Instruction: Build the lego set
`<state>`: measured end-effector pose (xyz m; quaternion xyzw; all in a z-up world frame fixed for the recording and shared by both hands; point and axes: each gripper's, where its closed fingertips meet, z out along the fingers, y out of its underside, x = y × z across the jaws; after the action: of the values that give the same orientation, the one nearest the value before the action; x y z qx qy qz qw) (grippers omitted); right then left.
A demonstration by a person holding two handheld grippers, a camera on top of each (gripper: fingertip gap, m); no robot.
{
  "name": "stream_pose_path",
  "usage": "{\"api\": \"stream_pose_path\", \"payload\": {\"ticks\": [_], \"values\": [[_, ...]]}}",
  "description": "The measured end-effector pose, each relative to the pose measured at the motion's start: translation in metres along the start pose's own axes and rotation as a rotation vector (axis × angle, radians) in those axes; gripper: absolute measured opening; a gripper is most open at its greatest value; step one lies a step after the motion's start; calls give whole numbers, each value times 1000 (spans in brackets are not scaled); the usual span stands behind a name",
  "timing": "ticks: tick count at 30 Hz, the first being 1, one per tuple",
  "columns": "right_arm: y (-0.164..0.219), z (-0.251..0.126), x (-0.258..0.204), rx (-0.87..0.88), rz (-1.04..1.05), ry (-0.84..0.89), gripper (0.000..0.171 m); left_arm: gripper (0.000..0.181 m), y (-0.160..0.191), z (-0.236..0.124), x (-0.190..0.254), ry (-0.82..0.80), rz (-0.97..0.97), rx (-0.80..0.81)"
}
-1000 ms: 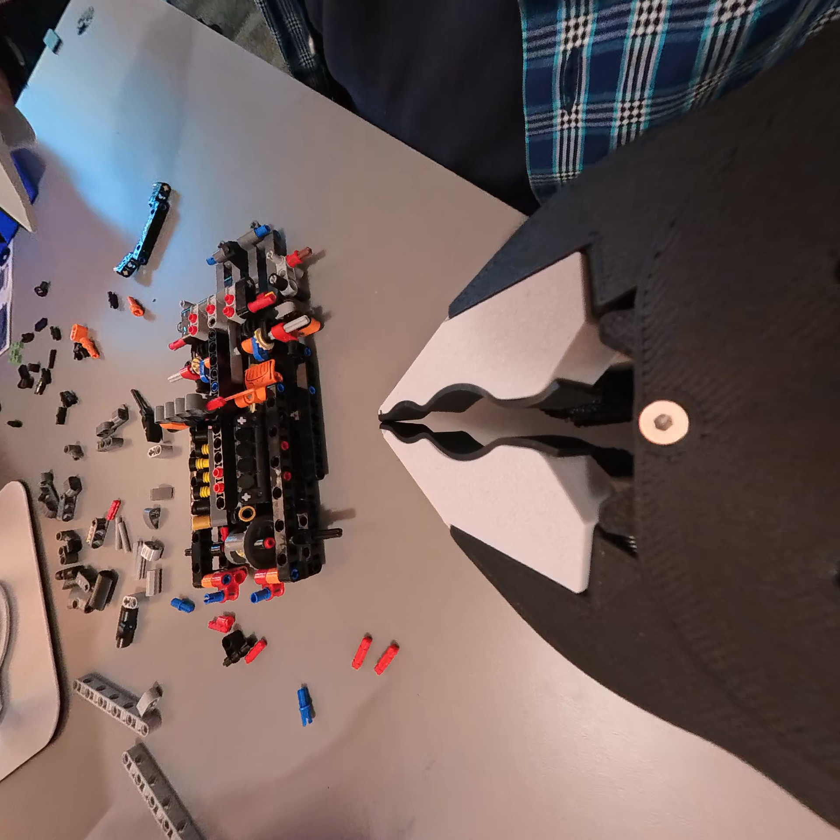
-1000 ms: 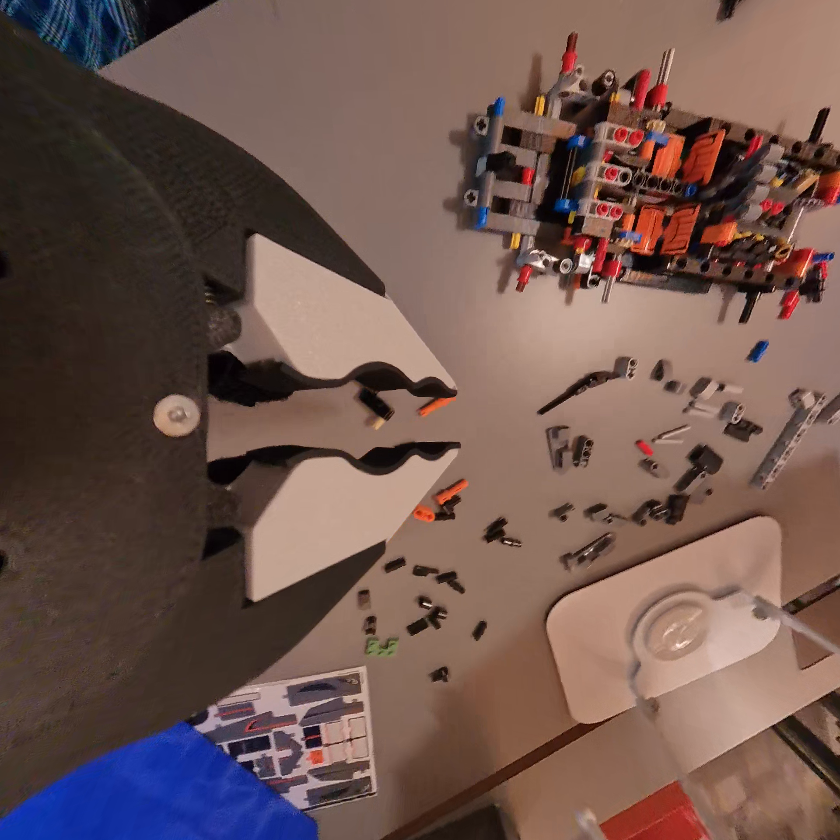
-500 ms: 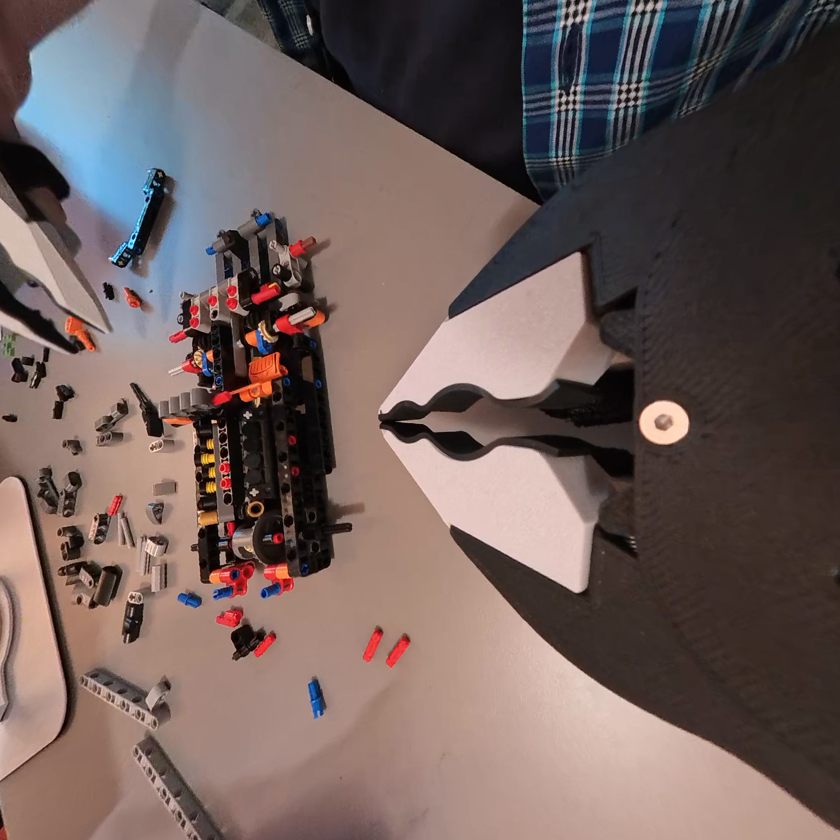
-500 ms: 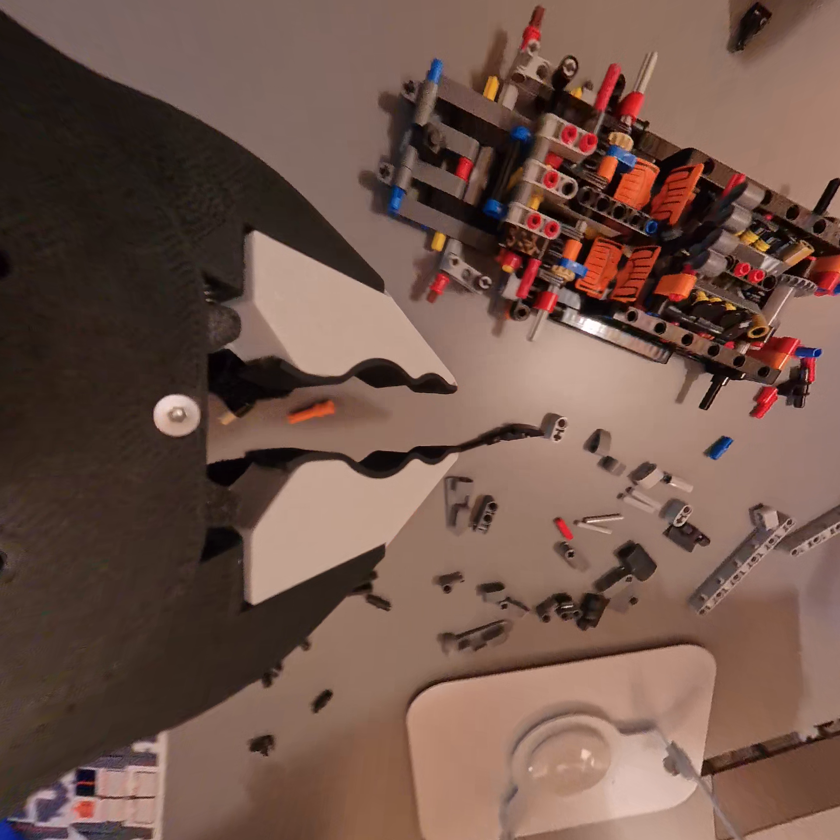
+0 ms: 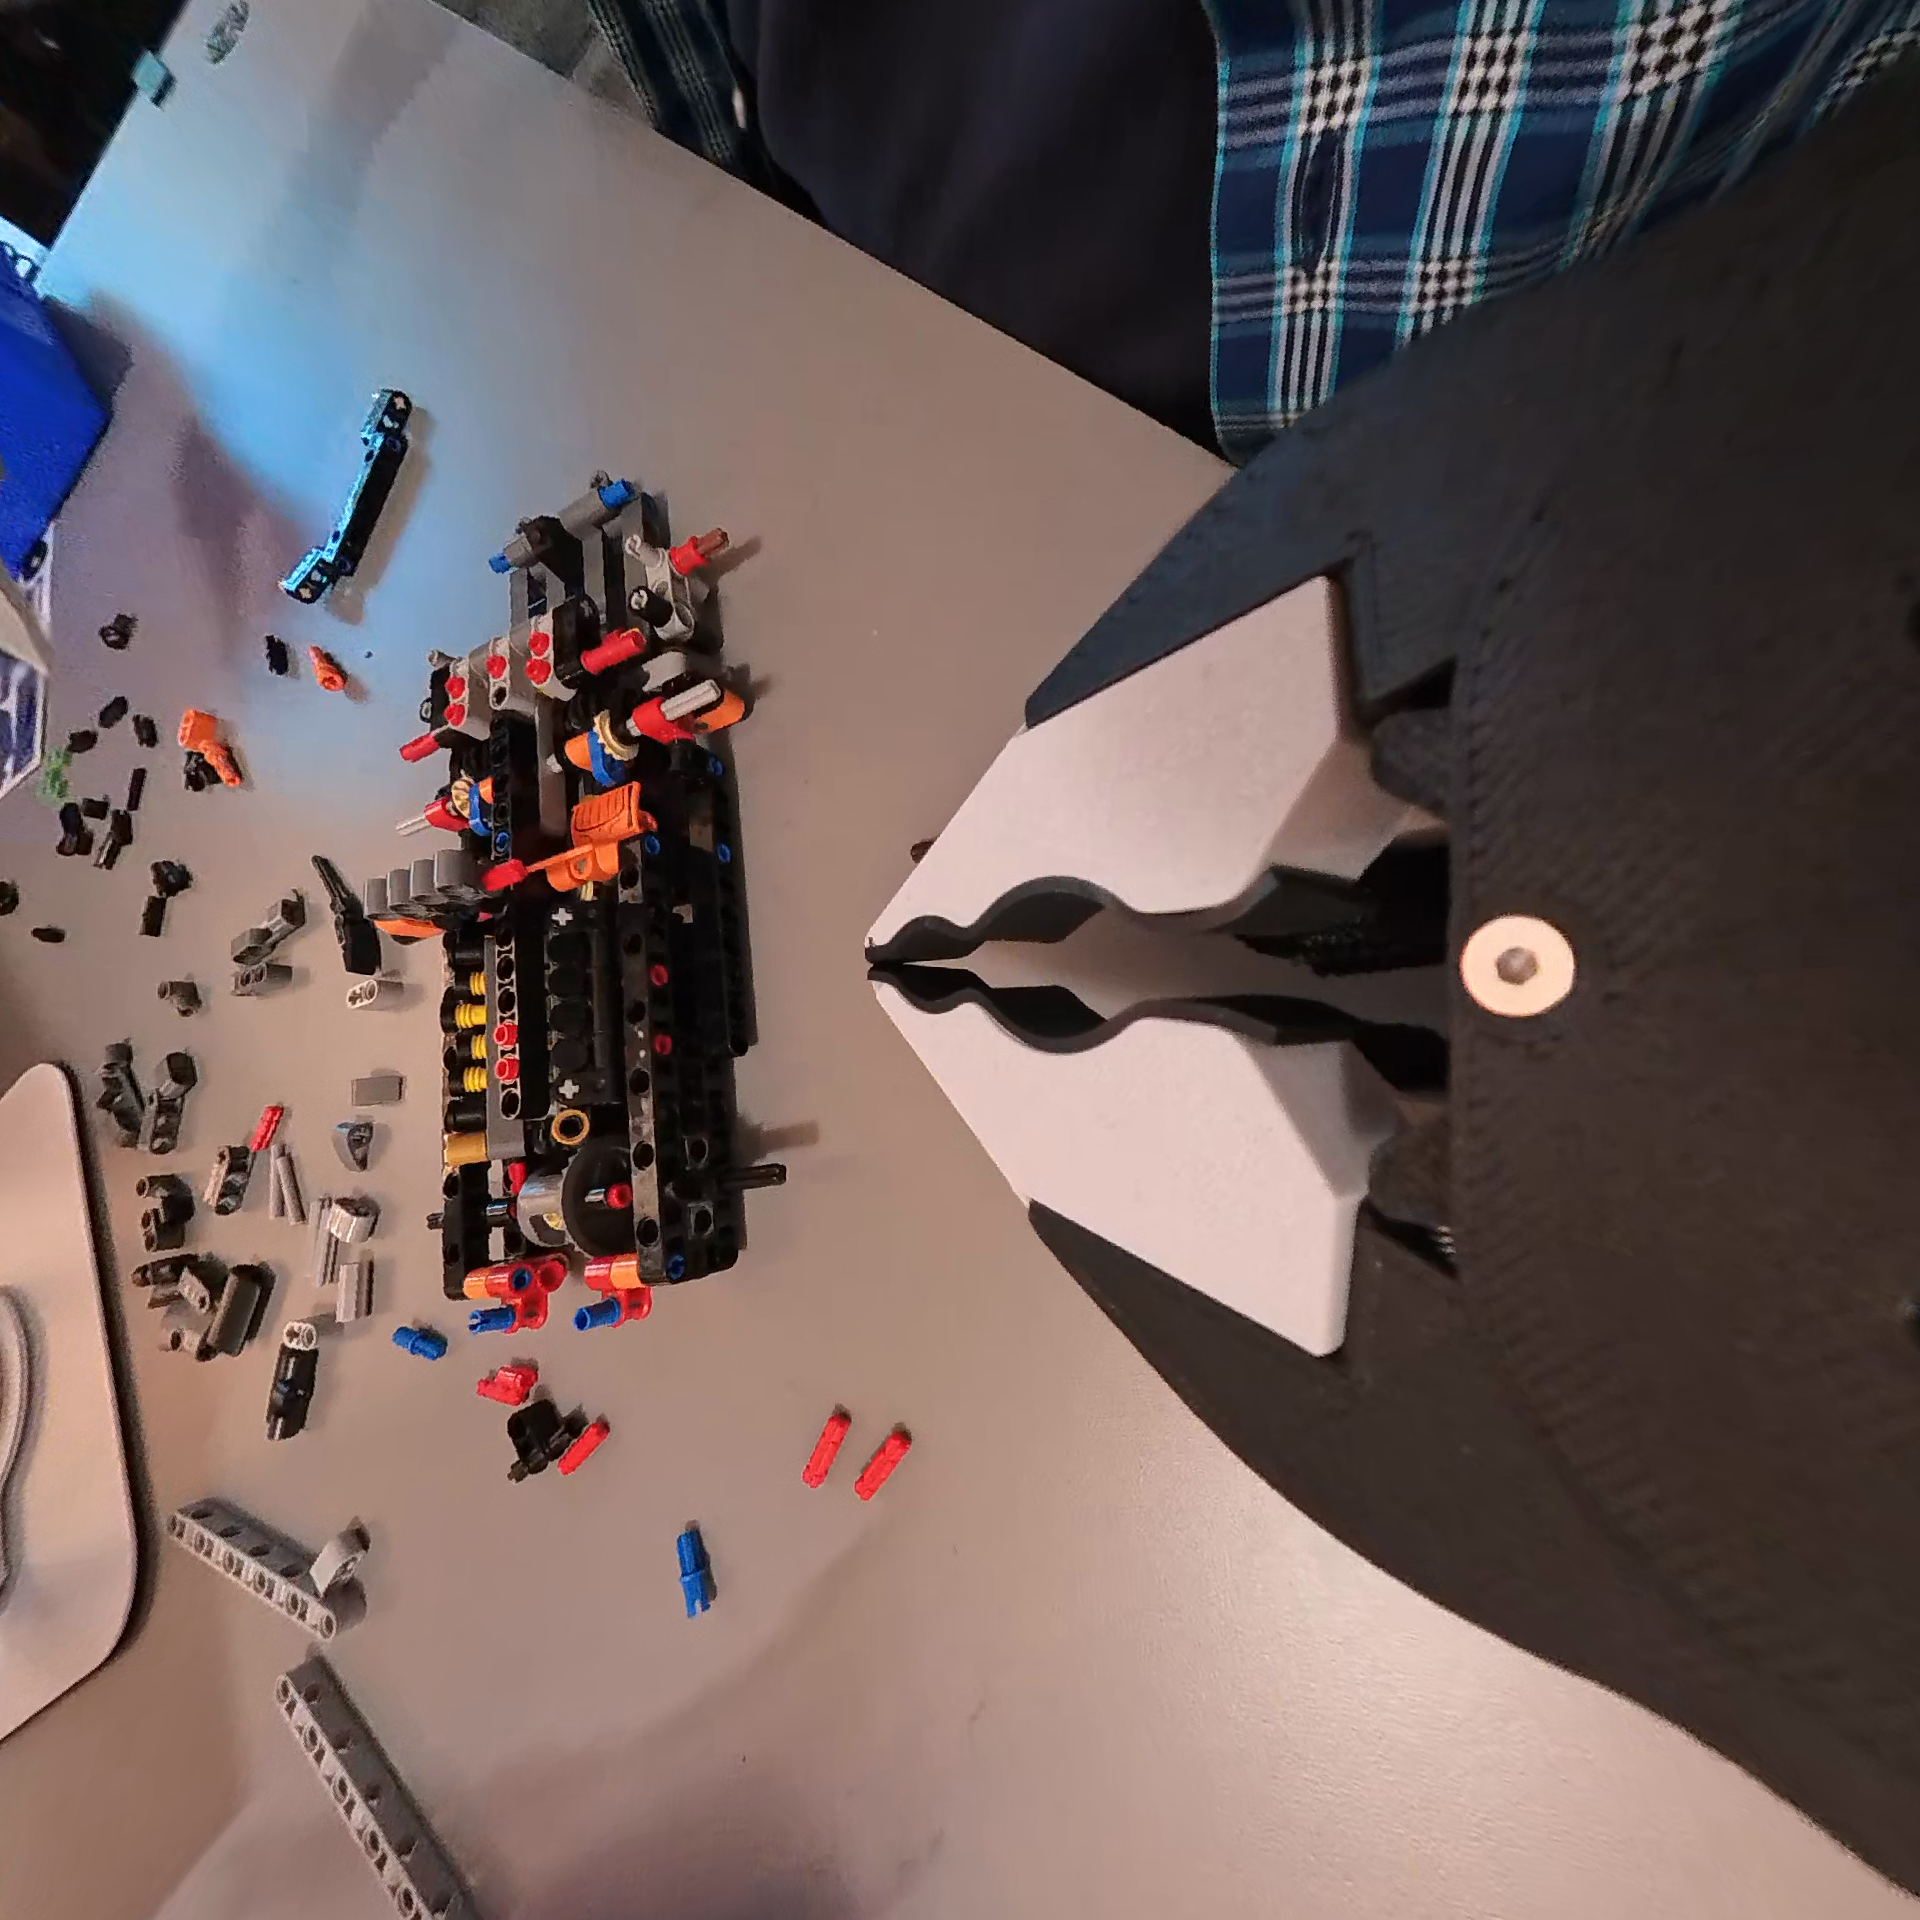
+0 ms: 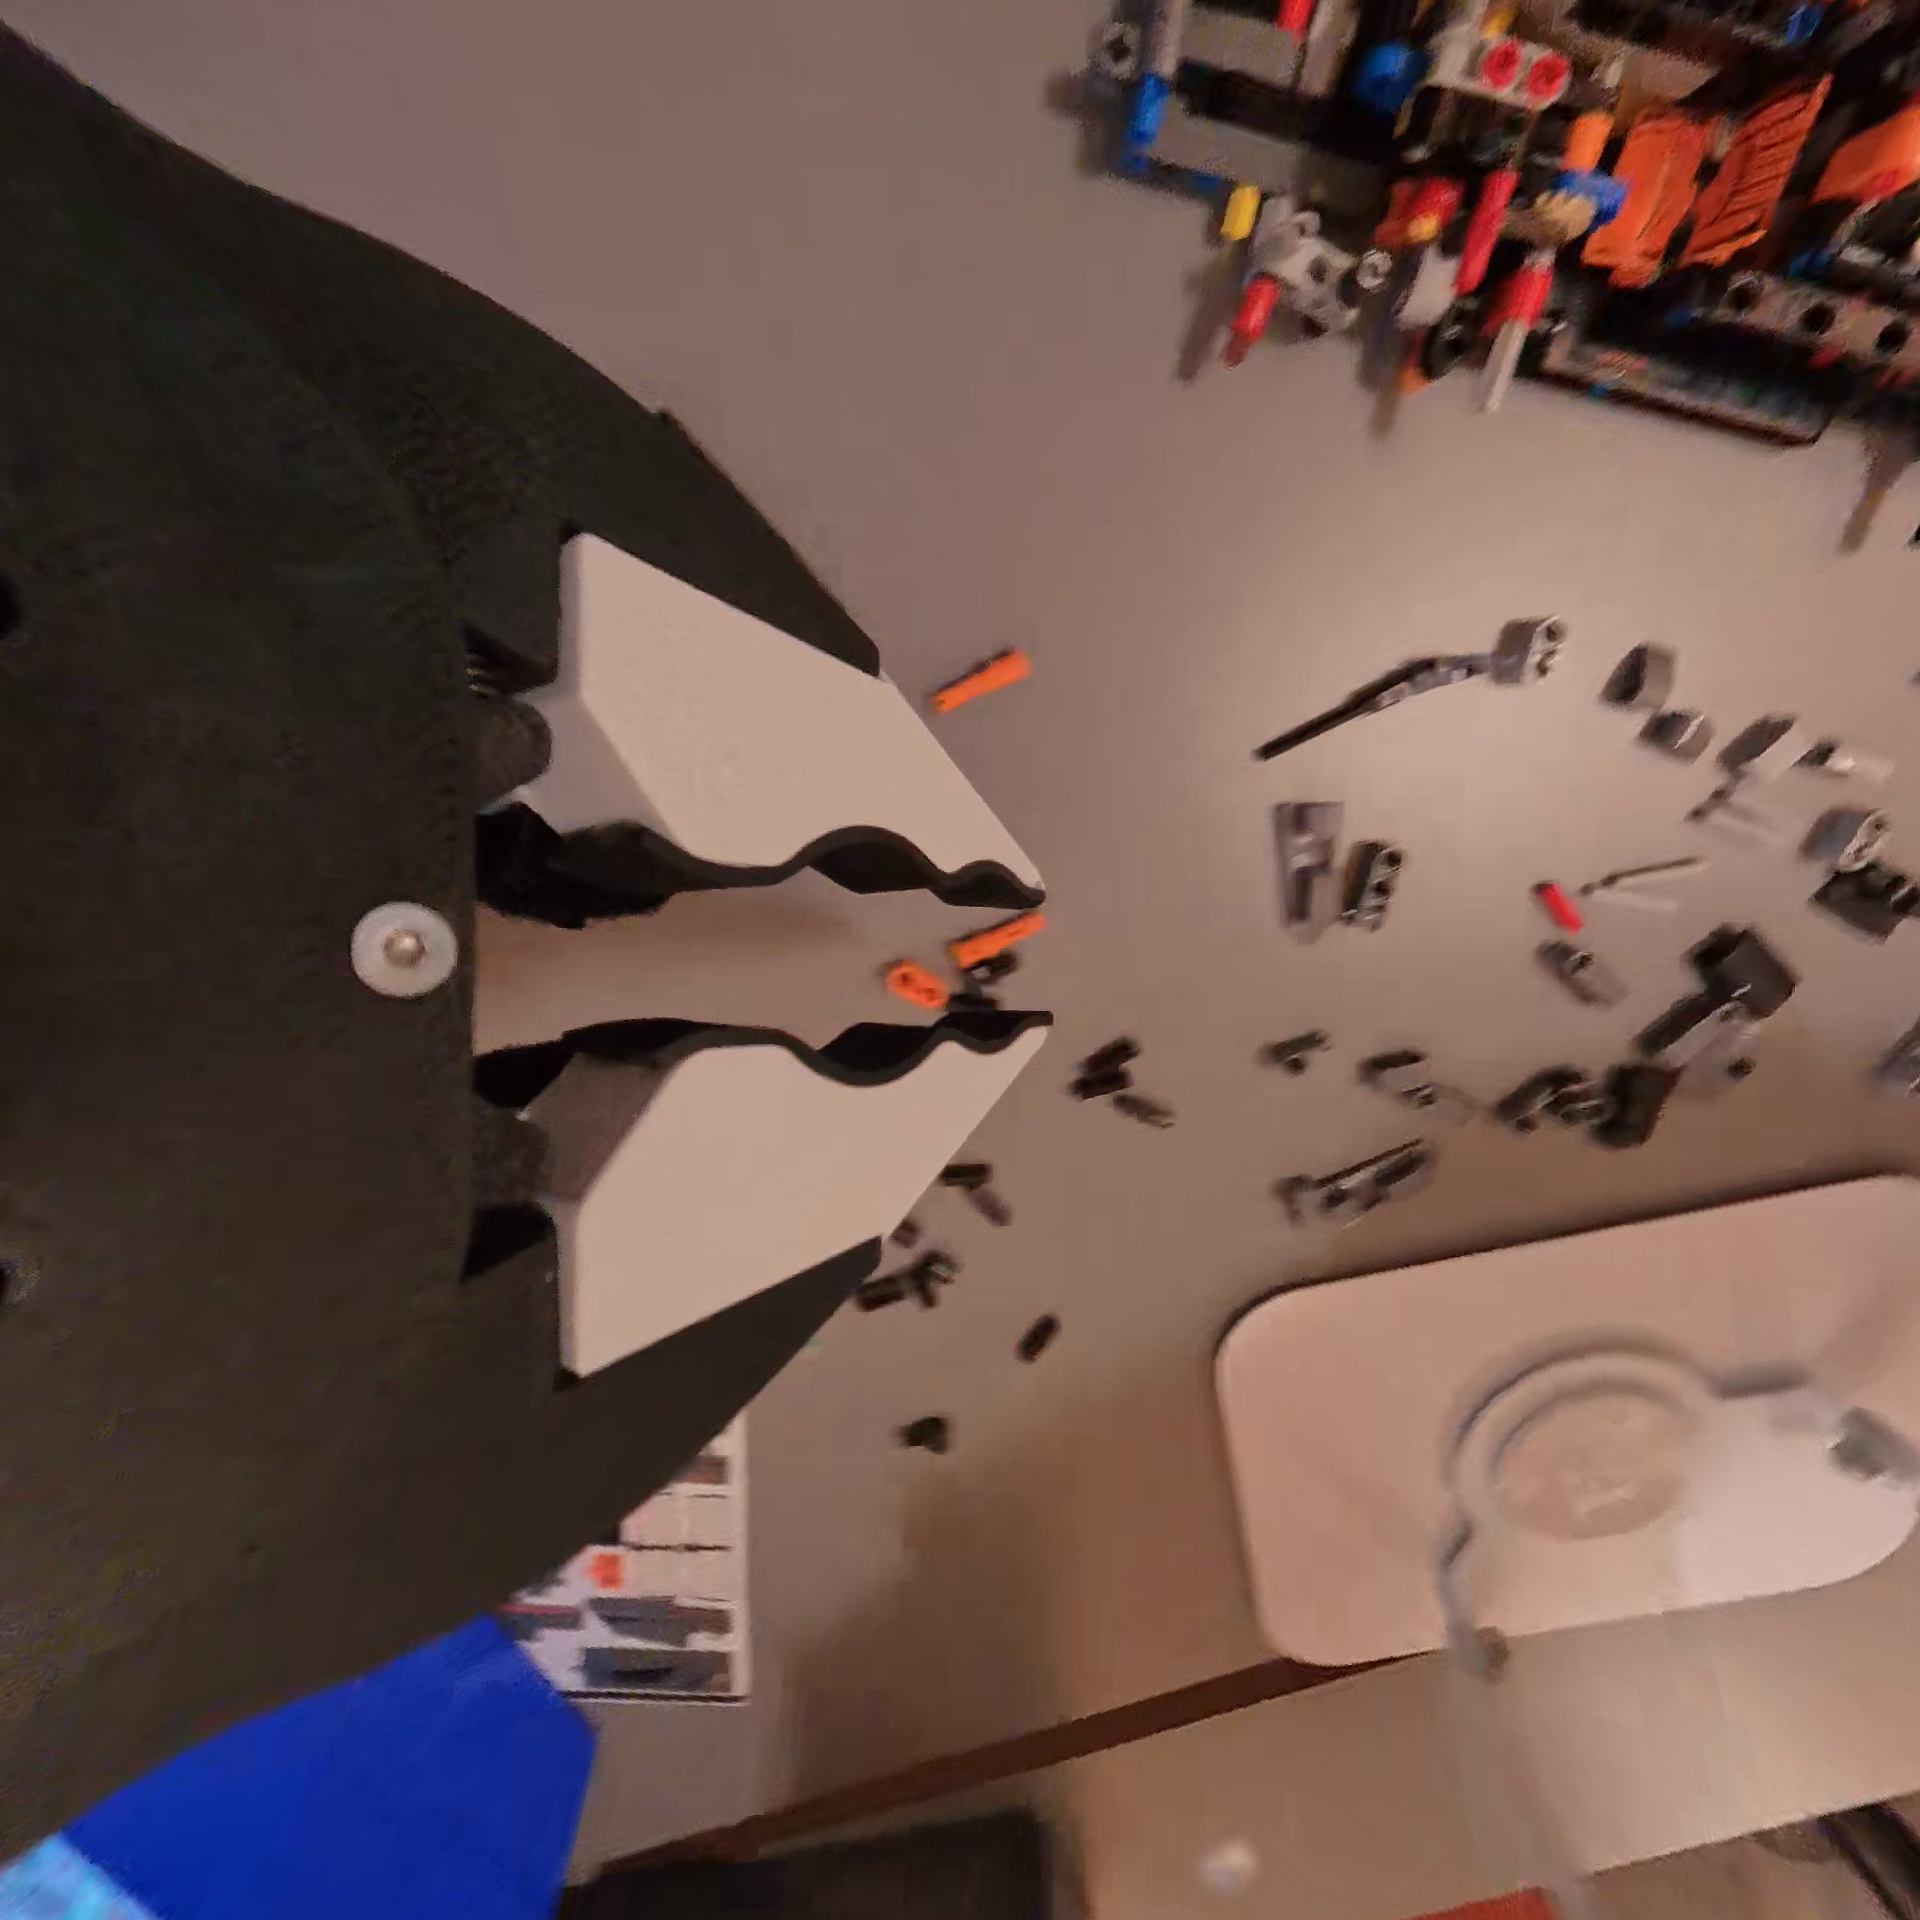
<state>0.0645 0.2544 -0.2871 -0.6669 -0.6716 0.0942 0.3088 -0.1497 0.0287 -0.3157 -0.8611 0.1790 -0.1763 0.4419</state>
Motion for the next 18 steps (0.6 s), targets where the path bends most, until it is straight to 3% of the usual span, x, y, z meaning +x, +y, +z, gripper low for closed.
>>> {"api": "stream_pose_path", "payload": {"ticks": [7, 18], "values": [[49, -12, -4, -58, 71, -17, 17, 0, 2, 5, 3, 7, 4, -16], [59, 15, 5, -20, 112, -17, 19, 0, 3, 9, -1, -38, 35, -43]]}}
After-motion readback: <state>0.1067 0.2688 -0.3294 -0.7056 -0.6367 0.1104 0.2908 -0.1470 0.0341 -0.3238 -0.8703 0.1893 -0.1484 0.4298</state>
